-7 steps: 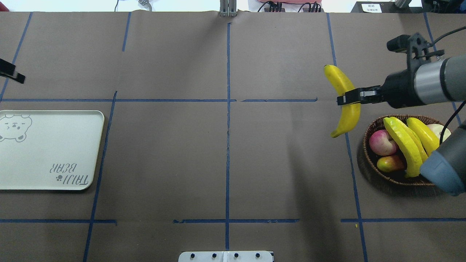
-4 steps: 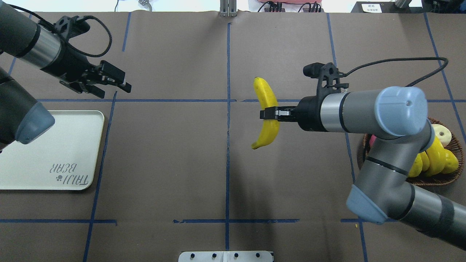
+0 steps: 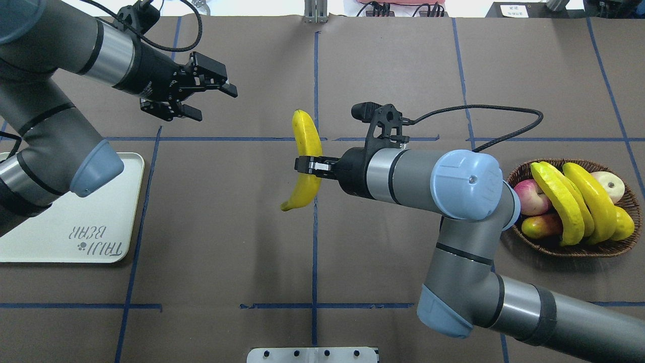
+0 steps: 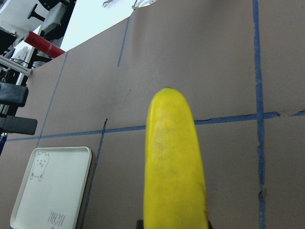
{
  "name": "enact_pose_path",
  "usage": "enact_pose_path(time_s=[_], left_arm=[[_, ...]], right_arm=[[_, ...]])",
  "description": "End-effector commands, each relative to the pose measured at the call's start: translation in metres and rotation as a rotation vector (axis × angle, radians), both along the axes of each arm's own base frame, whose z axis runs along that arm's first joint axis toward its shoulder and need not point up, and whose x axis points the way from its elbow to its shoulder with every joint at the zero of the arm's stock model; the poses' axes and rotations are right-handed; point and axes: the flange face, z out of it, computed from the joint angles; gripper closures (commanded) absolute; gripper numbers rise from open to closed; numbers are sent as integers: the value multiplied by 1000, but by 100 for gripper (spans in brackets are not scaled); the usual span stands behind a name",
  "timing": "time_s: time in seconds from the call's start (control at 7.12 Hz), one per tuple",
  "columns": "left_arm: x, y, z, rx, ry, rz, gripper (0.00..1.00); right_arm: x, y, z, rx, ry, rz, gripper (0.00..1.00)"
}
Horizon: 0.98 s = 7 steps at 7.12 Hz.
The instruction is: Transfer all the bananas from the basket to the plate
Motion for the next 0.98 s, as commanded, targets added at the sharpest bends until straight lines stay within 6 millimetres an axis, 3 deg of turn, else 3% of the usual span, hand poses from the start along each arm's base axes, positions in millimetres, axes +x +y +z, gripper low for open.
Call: enact_pose_path(time_s=[0.0,0.28,0.42,0.56,0.7,0.84], left_arm=[[31,5,-19,-96,76,-31,0],[72,28,-44,-147,115,-47,0],[90,41,-46,-144,117,-51,0],[102,49,-45,-144,115,-48,0],[103,49,-46,-145,113,-47,7],[103,49,-46,-145,113,-47,46]], right_arm=[[-14,-1,-18,-29,-32,10,100],[-16,0,-21,-30,-33,21,100],[-17,1,-21,-30,-33,20,100],[-18,2,-21,-30,-33,18,100],[-18,2,-20,-31,-30,17,99],[-18,2,-21,-28,-30,16,99]])
